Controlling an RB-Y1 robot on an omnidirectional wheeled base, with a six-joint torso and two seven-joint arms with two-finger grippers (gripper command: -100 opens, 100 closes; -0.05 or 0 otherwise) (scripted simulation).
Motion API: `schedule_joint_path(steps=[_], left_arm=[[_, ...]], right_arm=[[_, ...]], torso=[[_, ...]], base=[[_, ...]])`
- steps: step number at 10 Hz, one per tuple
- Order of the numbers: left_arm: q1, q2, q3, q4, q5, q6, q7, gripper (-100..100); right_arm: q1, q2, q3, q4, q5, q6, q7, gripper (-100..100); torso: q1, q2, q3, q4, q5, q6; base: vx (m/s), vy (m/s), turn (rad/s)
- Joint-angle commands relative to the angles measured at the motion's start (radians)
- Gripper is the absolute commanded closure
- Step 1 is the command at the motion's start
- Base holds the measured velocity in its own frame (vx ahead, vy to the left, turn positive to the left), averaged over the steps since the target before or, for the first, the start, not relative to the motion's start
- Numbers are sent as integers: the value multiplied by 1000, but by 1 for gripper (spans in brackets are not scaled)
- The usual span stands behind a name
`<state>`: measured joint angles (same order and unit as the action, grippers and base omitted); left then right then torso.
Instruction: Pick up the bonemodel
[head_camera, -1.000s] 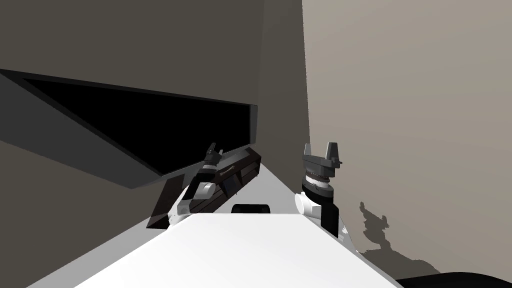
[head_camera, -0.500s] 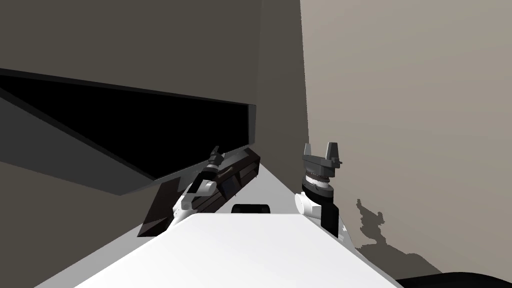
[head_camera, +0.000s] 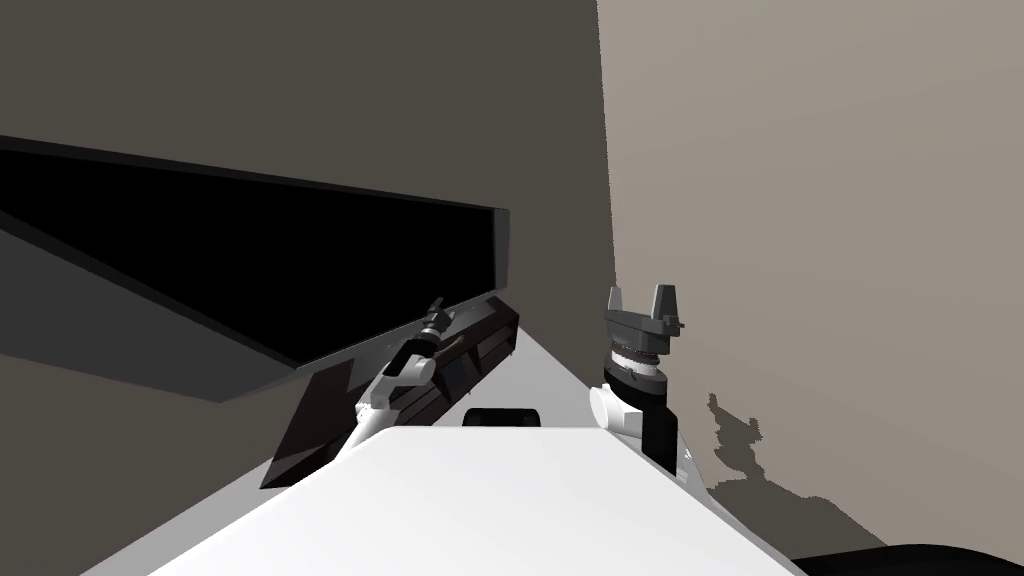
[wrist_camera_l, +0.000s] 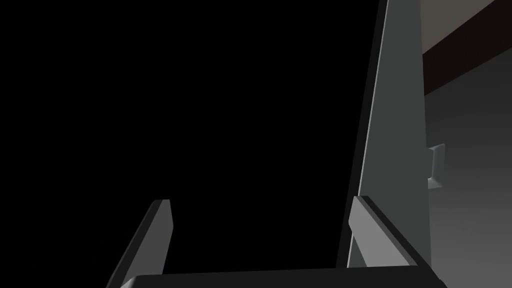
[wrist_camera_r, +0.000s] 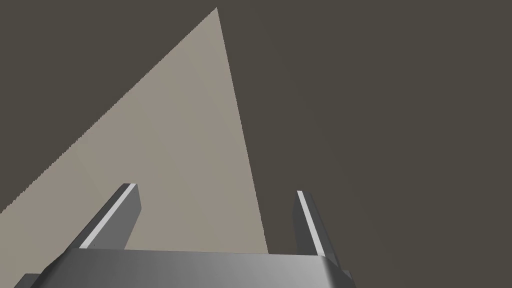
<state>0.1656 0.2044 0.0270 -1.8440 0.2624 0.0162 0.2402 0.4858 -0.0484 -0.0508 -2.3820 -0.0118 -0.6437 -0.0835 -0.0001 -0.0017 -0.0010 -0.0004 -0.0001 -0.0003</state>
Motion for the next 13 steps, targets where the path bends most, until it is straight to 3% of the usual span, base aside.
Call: schedule_joint_path(steps=[1, 2, 3, 4, 5, 6, 7, 8, 9, 10, 13], left_arm=[[-16, 3, -1, 34, 10, 29, 16, -100], [-39, 9, 0, 67, 29, 72, 43, -100], [-39, 9, 0, 76, 29, 78, 43, -100], [-62, 14, 1, 119, 49, 115, 69, -100], [-62, 14, 1, 119, 49, 127, 69, -100], [-85, 20, 2, 162, 69, 160, 95, -100], [-85, 20, 2, 162, 69, 177, 95, -100], [-107, 26, 3, 205, 89, 210, 121, -100], [-107, 26, 3, 205, 89, 226, 121, -100], [-129, 32, 4, 236, 108, 268, 146, -100], [-151, 39, 5, 291, 127, 323, 170, -100]], right_arm=[[0, 0, 0, 0, 0, 0, 0, 0], [0, 0, 0, 0, 0, 0, 0, 0], [0, 0, 0, 0, 0, 0, 0, 0], [0, 0, 0, 0, 0, 0, 0, 0], [0, 0, 0, 0, 0, 0, 0, 0], [0, 0, 0, 0, 0, 0, 0, 0], [0, 0, 0, 0, 0, 0, 0, 0], [0, 0, 0, 0, 0, 0, 0, 0], [0, 0, 0, 0, 0, 0, 0, 0], [0, 0, 0, 0, 0, 0, 0, 0], [0, 0, 0, 0, 0, 0, 0, 0]], torso=[[0, 0, 0, 0, 0, 0], [0, 0, 0, 0, 0, 0], [0, 0, 0, 0, 0, 0], [0, 0, 0, 0, 0, 0], [0, 0, 0, 0, 0, 0], [0, 0, 0, 0, 0, 0], [0, 0, 0, 0, 0, 0], [0, 0, 0, 0, 0, 0], [1, 0, 0, 0, 0, 0], [1, 0, 0, 0, 0, 0], [1, 0, 0, 0, 0, 0]], base=[[23, 0, -23], [24, -2, -45], [23, 2, -23], [28, 0, -41], [26, 3, -18], [30, 7, -34], [22, 6, -17], [27, 11, -39], [25, 10, -19], [26, 9, -26], [27, 10, -21]])
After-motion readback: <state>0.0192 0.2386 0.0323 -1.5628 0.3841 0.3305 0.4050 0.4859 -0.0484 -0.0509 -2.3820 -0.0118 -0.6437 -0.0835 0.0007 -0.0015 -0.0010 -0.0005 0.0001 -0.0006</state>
